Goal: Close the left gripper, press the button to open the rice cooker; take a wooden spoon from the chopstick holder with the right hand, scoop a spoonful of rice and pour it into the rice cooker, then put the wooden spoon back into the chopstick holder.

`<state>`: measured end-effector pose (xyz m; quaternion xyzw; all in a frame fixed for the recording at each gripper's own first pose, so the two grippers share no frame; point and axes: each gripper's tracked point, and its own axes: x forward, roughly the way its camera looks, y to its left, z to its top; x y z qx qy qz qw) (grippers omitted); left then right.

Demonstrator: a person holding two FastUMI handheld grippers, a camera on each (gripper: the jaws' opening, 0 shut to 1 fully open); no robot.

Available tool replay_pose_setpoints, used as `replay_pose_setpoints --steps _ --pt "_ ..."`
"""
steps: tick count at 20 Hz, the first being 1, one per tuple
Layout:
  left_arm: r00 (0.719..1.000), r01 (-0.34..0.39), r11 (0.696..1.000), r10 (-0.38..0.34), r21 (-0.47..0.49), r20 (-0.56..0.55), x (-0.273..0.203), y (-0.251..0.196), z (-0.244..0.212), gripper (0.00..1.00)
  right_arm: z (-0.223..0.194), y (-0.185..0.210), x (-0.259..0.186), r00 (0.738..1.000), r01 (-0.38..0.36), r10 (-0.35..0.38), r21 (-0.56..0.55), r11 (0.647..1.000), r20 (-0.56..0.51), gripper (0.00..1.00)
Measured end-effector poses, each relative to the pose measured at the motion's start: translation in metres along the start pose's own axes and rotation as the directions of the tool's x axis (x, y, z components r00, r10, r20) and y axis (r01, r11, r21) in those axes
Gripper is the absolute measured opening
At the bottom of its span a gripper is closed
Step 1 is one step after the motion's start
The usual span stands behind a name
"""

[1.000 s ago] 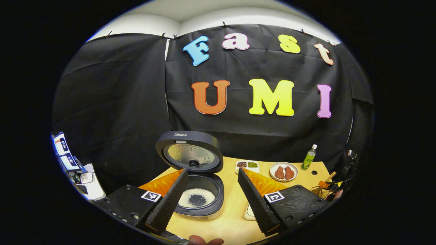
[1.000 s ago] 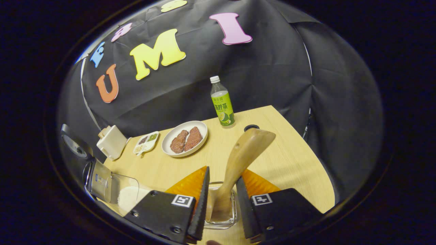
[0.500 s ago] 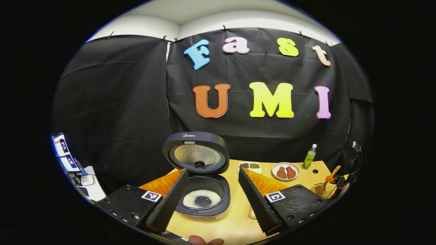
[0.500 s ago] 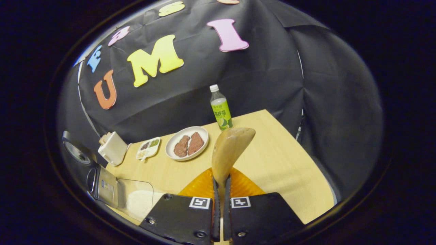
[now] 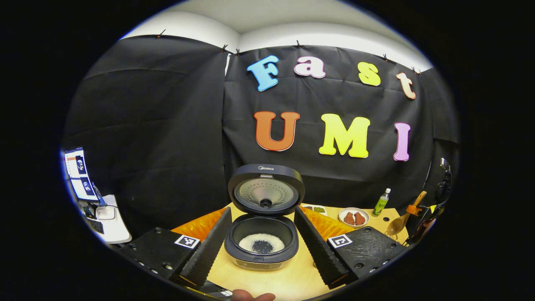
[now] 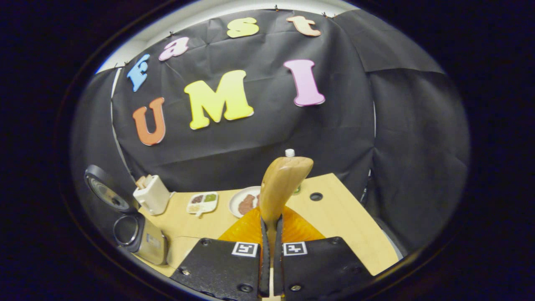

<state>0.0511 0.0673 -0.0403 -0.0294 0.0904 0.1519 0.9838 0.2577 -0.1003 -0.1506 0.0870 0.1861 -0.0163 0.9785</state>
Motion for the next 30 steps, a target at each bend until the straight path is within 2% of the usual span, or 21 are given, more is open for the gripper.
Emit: replay_pose_setpoints --steps 4,7,10,13,17,20,23,27,30 --pt "1.0 -0.015 1.0 0.015 -0.005 -0.001 -0.006 0.027 -0.002 0.95 -0.013 0.071 -0.002 0.998 -0.07 0.07 0.004 0.998 -0.005 0.09" --pt "1.0 -0.025 1.0 0.025 -0.004 -0.013 -0.007 0.049 -0.006 0.95 -0.041 0.1 0.008 0.997 -0.069 0.068 -0.022 0.997 -0.037 0.08" --pt "0.999 -0.034 0.999 0.034 0.0 -0.043 -0.005 0.067 -0.012 0.95 -0.073 0.109 0.021 0.998 -0.023 0.018 -0.077 0.997 -0.066 0.09" --pt "0.997 -0.035 0.999 0.035 0.006 -0.068 -0.005 0.082 -0.017 0.95 -0.103 0.102 0.039 0.995 0.053 -0.065 -0.166 0.985 -0.071 0.09" --pt "0.993 -0.026 0.999 0.029 0.027 -0.113 0.004 0.095 -0.029 0.95 -0.136 0.092 0.057 0.984 0.133 -0.161 -0.294 0.946 -0.072 0.09" --pt "0.991 -0.018 0.999 0.022 0.031 -0.129 0.008 0.097 -0.029 0.95 -0.148 0.086 0.067 0.976 0.178 -0.209 -0.337 0.925 -0.056 0.09" --pt "0.99 -0.015 0.999 0.02 0.04 -0.136 0.01 0.1 -0.029 0.95 -0.159 0.101 0.072 0.98 0.16 -0.189 -0.312 0.937 -0.066 0.09" --pt "0.989 -0.013 0.999 0.02 0.048 -0.144 0.01 0.1 -0.033 0.95 -0.178 0.136 0.073 0.986 0.066 -0.096 -0.211 0.975 -0.136 0.09" --pt "0.988 -0.009 0.999 0.016 0.045 -0.152 0.011 0.099 -0.035 0.95 -0.186 0.16 0.069 0.981 -0.014 -0.003 -0.089 0.996 -0.194 0.09"
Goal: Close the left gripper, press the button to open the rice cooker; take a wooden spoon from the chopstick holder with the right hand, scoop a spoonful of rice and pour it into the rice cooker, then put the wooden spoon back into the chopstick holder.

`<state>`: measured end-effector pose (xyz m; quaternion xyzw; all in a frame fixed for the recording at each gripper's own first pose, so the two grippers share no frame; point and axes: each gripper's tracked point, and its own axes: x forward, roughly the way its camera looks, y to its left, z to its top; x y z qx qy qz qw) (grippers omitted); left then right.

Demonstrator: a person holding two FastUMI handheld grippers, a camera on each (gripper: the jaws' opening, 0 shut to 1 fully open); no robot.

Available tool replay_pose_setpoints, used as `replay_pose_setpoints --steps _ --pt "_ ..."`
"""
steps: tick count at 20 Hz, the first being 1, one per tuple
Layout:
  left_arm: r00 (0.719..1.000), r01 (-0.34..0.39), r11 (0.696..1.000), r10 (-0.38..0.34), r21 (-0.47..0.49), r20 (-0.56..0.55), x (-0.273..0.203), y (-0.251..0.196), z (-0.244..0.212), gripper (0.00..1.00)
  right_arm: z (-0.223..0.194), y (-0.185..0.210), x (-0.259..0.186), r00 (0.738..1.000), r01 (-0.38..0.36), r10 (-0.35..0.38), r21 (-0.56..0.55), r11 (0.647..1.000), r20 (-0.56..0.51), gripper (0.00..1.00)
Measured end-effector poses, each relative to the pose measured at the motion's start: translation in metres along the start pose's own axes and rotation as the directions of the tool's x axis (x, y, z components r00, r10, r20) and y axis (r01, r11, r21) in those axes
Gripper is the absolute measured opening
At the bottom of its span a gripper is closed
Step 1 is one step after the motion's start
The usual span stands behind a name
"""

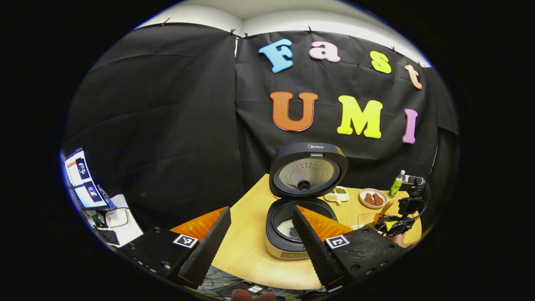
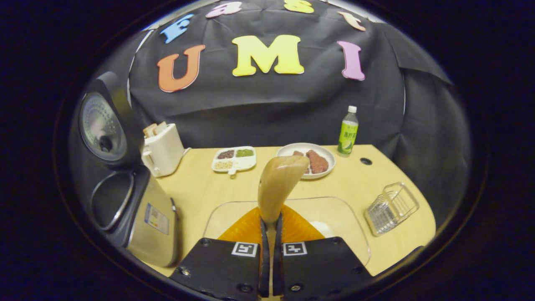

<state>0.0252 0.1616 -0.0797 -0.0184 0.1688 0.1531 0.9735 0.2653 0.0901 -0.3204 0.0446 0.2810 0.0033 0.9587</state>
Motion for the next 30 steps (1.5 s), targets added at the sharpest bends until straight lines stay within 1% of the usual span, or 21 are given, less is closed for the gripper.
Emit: replay_pose_setpoints --steps 3,6,10,13,17,19,20,21,24,25,26,27,28,29,30 --pt "1.0 -0.003 1.0 0.003 -0.008 -0.01 -0.001 0.001 -0.004 0.95 -0.003 0.008 -0.005 0.997 -0.065 0.07 0.111 0.992 -0.044 0.09" --pt "1.0 0.003 1.0 -0.004 -0.026 -0.017 -0.001 -0.003 -0.005 0.95 -0.002 0.014 -0.011 0.987 -0.122 0.142 0.228 0.966 -0.071 0.09" --pt "1.0 0.017 0.999 -0.017 -0.032 -0.009 -0.003 -0.014 -0.003 0.95 0.001 0.002 -0.014 0.983 -0.134 0.17 0.343 0.93 -0.076 0.08" --pt "1.0 0.029 0.999 -0.029 -0.028 0.0 -0.006 -0.024 0.0 0.95 0.008 -0.017 -0.019 0.983 -0.129 0.173 0.435 0.891 -0.065 0.09" --pt "0.999 0.052 0.998 -0.052 -0.029 0.009 -0.011 -0.041 0.001 0.95 0.023 -0.051 -0.028 0.987 -0.117 0.157 0.5 0.858 -0.038 0.09" --pt "0.998 0.063 0.998 -0.063 -0.016 0.014 -0.015 -0.047 0.002 0.95 0.033 -0.066 -0.036 0.986 -0.13 0.163 0.538 0.833 -0.015 0.09" --pt "0.998 0.065 0.998 -0.064 -0.014 0.018 -0.016 -0.047 0.002 0.95 0.038 -0.073 -0.043 0.986 -0.136 0.168 0.557 0.819 -0.005 0.05" --pt "0.998 0.063 0.998 -0.062 -0.015 0.024 -0.017 -0.047 0.003 0.95 0.042 -0.081 -0.047 0.986 -0.137 0.168 0.576 0.806 0.0 0.08" --pt "0.998 0.054 0.998 -0.053 -0.031 0.034 -0.019 -0.046 0.004 0.95 0.058 -0.097 -0.063 0.985 -0.147 0.172 0.634 0.759 0.022 0.09" --pt "0.998 0.052 0.998 -0.05 -0.04 0.04 -0.02 -0.046 0.005 0.95 0.064 -0.099 -0.068 0.984 -0.156 0.177 0.644 0.749 0.033 0.08" --pt "0.998 0.051 0.998 -0.048 -0.048 0.044 -0.021 -0.046 0.006 1.0 0.07 -0.099 -0.073 0.982 -0.166 0.183 0.65 0.742 0.042 0.08" --pt "0.998 0.051 0.997 -0.048 -0.054 0.048 -0.022 -0.047 0.006 1.0 0.077 -0.097 -0.078 0.981 -0.176 0.19 0.65 0.739 0.05 0.08" --pt "0.997 0.051 0.997 -0.048 -0.056 0.052 -0.024 -0.047 0.006 0.95 0.086 -0.092 -0.083 0.978 -0.192 0.201 0.649 0.736 0.063 0.08" --pt "0.997 0.05 0.997 -0.047 -0.054 0.057 -0.026 -0.047 0.006 0.95 0.095 -0.084 -0.088 0.973 -0.214 0.216 0.647 0.732 0.077 0.08" --pt "0.997 0.047 0.998 -0.044 -0.051 0.062 -0.027 -0.044 0.006 0.95 0.104 -0.073 -0.092 0.967 -0.237 0.238 0.643 0.728 0.087 0.05"
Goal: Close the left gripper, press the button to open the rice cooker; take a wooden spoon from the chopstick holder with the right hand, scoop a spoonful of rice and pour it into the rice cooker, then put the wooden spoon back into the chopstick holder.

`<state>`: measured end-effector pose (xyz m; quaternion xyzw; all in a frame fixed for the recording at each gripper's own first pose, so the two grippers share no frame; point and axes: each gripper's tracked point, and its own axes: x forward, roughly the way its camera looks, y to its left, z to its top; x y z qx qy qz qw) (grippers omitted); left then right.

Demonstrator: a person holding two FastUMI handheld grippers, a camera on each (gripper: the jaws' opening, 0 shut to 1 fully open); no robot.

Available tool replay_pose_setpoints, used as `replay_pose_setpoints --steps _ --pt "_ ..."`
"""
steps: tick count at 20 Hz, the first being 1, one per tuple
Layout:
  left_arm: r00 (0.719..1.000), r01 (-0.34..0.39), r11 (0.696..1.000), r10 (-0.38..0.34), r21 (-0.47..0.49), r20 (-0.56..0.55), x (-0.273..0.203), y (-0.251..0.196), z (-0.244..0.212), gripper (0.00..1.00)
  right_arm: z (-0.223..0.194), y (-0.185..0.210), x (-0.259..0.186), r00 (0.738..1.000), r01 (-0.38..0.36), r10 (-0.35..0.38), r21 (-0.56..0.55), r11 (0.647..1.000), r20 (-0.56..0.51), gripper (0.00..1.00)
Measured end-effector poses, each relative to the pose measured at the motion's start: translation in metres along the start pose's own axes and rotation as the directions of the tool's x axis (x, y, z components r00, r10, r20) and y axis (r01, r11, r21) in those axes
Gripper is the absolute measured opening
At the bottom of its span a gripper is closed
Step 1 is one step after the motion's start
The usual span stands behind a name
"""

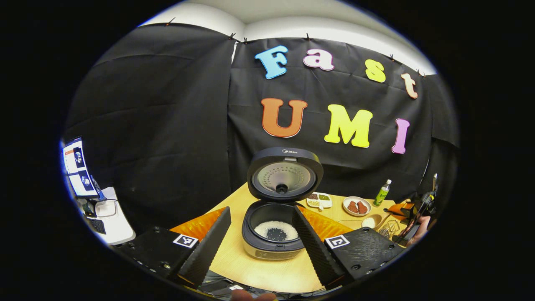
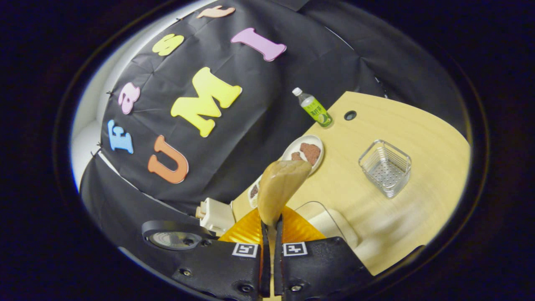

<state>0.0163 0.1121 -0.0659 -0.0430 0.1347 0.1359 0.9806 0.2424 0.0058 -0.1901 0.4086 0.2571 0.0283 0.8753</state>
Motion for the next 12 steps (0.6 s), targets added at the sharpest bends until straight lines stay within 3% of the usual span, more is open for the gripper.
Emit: replay_pose_setpoints --steps 1,8,9,12 --pt "1.0 -0.004 1.0 0.004 0.003 0.005 -0.002 0.003 0.0 0.95 -0.003 0.016 -0.001 1.0 -0.025 0.025 -0.006 1.0 -0.01 0.08" --pt "0.999 -0.037 0.999 0.037 -0.032 0.01 -0.012 0.031 -0.002 0.95 -0.055 0.139 0.014 0.974 -0.202 0.19 -0.089 0.975 -0.126 0.08" --pt "0.999 -0.042 0.999 0.042 -0.034 0.005 -0.014 0.036 -0.004 0.95 -0.068 0.152 0.019 0.967 -0.22 0.201 -0.116 0.969 -0.156 0.12" --pt "0.998 -0.07 0.997 0.07 -0.04 -0.008 -0.018 0.053 -0.011 0.95 -0.097 0.183 0.036 0.959 -0.24 0.207 -0.17 0.956 -0.191 0.08"
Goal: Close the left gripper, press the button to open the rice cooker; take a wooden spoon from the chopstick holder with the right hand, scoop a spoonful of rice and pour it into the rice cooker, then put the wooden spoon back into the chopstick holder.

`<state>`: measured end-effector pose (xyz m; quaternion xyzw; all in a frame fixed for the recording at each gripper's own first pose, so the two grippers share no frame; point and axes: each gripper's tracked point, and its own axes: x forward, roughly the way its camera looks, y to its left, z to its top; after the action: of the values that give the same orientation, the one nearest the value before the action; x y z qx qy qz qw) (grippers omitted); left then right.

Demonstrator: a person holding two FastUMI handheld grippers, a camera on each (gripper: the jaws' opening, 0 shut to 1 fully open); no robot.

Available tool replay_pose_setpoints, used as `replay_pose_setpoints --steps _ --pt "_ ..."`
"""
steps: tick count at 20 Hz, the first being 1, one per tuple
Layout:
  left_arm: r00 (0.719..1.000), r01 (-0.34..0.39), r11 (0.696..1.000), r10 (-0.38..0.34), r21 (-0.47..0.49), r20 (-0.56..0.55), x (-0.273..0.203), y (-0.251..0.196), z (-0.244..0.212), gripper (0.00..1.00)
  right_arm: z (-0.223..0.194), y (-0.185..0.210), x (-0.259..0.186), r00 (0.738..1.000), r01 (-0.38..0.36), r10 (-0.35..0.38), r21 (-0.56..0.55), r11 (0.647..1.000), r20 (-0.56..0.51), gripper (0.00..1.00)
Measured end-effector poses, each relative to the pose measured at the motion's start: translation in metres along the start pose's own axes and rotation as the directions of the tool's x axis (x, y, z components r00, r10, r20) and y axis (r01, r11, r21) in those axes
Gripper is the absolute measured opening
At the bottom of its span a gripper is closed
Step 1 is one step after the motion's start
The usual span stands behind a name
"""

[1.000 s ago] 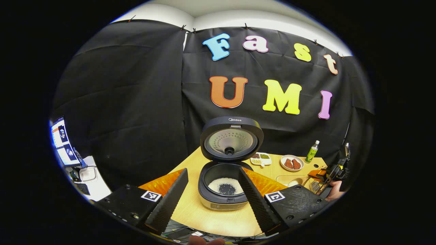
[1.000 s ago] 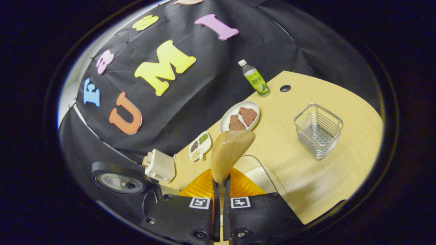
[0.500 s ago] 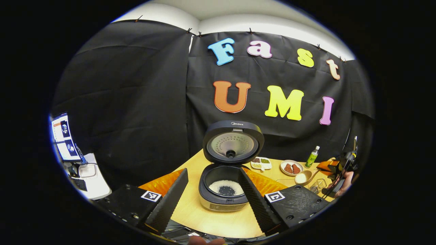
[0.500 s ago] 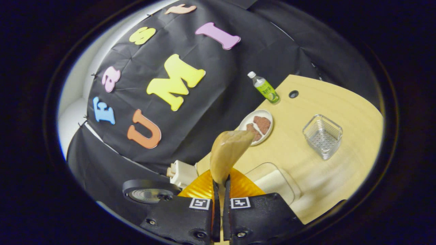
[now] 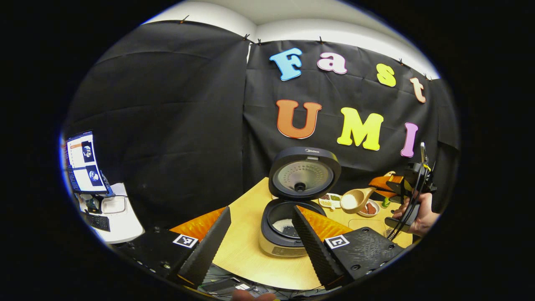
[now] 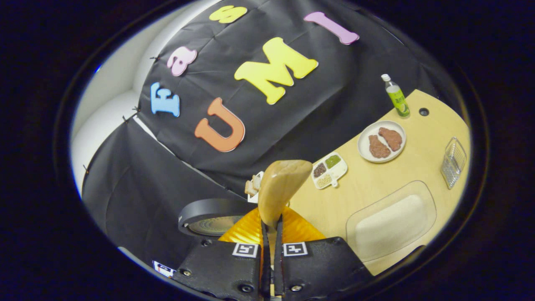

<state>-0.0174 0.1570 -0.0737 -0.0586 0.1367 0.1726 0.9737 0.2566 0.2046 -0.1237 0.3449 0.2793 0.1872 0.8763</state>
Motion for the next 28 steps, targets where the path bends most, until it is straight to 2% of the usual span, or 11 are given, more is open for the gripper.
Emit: replay_pose_setpoints --steps 8,16,22,28 --pt "0.999 -0.031 0.999 0.031 -0.013 -0.024 -0.004 0.029 -0.008 0.95 -0.056 0.041 0.036 0.998 0.008 -0.021 -0.195 0.981 -0.065 0.08" --pt "0.999 -0.028 0.999 0.026 -0.036 -0.044 -0.008 0.037 -0.016 0.95 -0.073 0.052 0.045 0.996 0.032 -0.06 -0.366 0.93 -0.066 0.09" --pt "0.998 -0.045 0.997 0.042 -0.068 -0.036 -0.01 0.045 -0.018 0.95 -0.074 0.07 0.042 0.998 0.028 -0.052 -0.514 0.857 -0.032 0.09" --pt "0.998 -0.05 0.996 0.047 -0.073 -0.038 -0.014 0.047 -0.02 0.95 -0.071 0.081 0.04 0.999 0.036 -0.043 -0.615 0.788 0.004 0.09"
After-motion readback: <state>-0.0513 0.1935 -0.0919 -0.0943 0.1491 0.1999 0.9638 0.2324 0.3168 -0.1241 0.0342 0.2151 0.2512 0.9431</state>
